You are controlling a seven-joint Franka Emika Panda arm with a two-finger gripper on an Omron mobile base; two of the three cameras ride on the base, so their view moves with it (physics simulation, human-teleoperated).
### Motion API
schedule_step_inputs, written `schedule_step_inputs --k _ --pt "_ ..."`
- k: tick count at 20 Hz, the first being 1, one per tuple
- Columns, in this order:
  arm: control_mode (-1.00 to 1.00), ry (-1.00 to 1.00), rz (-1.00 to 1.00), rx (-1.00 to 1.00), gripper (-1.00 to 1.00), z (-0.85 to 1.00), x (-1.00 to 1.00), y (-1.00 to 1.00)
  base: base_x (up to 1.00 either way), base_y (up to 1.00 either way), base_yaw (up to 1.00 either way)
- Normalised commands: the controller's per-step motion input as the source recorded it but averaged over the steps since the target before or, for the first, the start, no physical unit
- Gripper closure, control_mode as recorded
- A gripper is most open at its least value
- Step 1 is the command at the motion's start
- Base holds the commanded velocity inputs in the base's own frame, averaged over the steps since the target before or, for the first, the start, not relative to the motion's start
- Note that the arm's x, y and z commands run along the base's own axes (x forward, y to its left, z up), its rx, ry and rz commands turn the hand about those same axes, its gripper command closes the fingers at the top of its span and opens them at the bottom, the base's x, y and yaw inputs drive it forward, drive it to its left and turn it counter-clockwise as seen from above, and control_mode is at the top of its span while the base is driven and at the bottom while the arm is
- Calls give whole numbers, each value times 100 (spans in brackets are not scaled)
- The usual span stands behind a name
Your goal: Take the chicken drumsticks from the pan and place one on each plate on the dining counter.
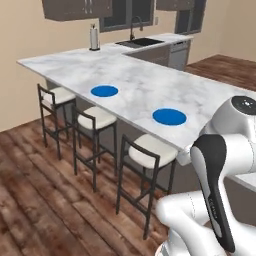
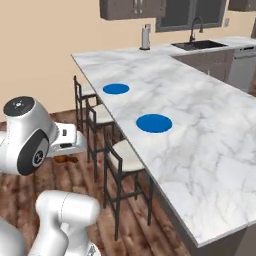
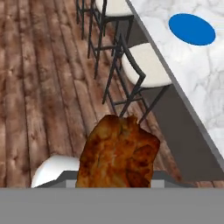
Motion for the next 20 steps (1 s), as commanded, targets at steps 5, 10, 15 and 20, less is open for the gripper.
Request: schedule_step_inputs --k 5,10,15,20 --pt "100 0 0 0 100 0 0 0 60 68 -52" --pt "100 0 0 0 100 0 0 0 53 61 -64" --pt "100 0 0 0 100 0 0 0 51 56 -72" --pt "100 0 0 0 100 0 0 0 39 69 -59"
